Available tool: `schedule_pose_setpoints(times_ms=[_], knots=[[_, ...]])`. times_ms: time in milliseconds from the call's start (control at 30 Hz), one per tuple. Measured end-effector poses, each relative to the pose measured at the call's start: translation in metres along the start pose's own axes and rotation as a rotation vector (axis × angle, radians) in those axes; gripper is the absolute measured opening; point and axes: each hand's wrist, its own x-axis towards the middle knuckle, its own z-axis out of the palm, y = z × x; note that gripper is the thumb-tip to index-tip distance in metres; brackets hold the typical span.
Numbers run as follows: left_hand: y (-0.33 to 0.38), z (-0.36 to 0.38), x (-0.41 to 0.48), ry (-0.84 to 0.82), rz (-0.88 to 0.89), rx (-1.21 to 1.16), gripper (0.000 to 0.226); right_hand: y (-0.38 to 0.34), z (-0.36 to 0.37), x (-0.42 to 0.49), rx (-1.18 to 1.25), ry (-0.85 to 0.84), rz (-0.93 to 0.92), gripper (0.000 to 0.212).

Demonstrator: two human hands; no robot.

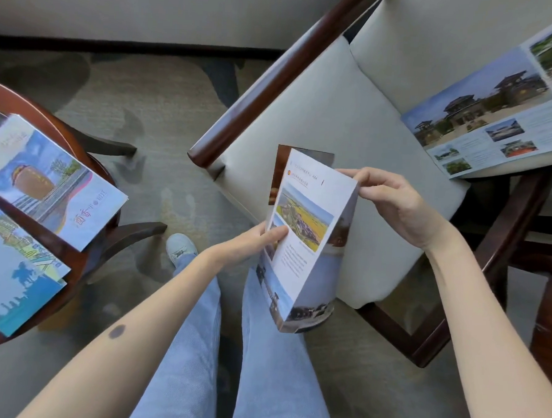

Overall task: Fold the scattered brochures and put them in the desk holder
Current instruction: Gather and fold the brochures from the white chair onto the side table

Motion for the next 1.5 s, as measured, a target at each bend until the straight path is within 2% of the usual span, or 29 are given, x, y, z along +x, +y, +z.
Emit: schedule_pose_setpoints(times_ms=[100,233,333,433,500,600,667,733,800,867,933,1033,1133,1300,1400,1433,1500], knots=[[-0.007,-0.014,-0.005,0.078,-0.012,-0.023,0.031,0.005,-0.006,0.003,-0.205,0.116,0.043,0.017],[-0.009,-0.027,-0.010,0.164,0.021,-0.107,0.024,0.021,-0.014,0.008,-0.507,0.407,0.117,0.008],[-0.004,-0.030,-0.007,0.353,0.071,-0.037,0.013,0.032,-0.012,0.013,-0.596,0.551,0.131,0.010],[0.003,-0.025,-0.005,0.597,0.165,0.092,0.012,0.039,-0.002,0.021,-0.628,0.618,0.155,0.008],[0.005,-0.020,-0.004,0.709,0.263,0.246,0.019,0.041,0.004,0.024,-0.602,0.623,0.177,0.011],[0.007,-0.014,-0.006,0.807,0.419,0.532,0.061,0.037,0.009,0.027,-0.490,0.633,0.172,0.012],[0.008,-0.009,-0.007,0.801,0.540,0.750,0.077,0.034,0.010,0.030,-0.410,0.666,0.160,0.012],[0.011,-0.003,-0.008,0.756,0.612,0.910,0.073,0.035,0.011,0.032,-0.371,0.684,0.190,0.013],[0.012,0.002,-0.008,0.726,0.642,0.934,0.065,0.036,0.012,0.036,-0.312,0.710,0.263,0.015],[0.009,0.008,-0.007,0.691,0.667,0.911,0.060,0.037,0.013,0.039,-0.128,0.776,0.325,0.019],[0.005,0.015,-0.005,0.626,0.650,0.928,0.065,0.036,0.015,0.043,0.059,0.841,0.363,0.024],[-0.003,0.024,0.000,0.522,0.577,0.991,0.082,0.038,0.019,0.047,0.162,0.850,0.385,0.027],[-0.006,0.029,0.005,0.581,0.572,1.071,0.072,0.041,0.021,0.048,0.208,0.825,0.410,0.029],[0.002,0.028,0.008,0.660,0.610,1.049,0.046,0.042,0.021,0.045,0.229,0.812,0.414,0.028],[0.004,0.022,0.005,0.681,0.549,0.931,0.037,0.042,0.010,0.043,0.195,0.708,0.389,0.020],[0.004,0.019,0.004,0.694,0.524,0.888,0.035,0.043,0.003,0.041,0.112,0.676,0.369,0.016],[0.003,0.012,0.003,0.720,0.476,0.865,0.031,0.049,-0.015,0.033,-0.225,0.625,0.323,0.020]])
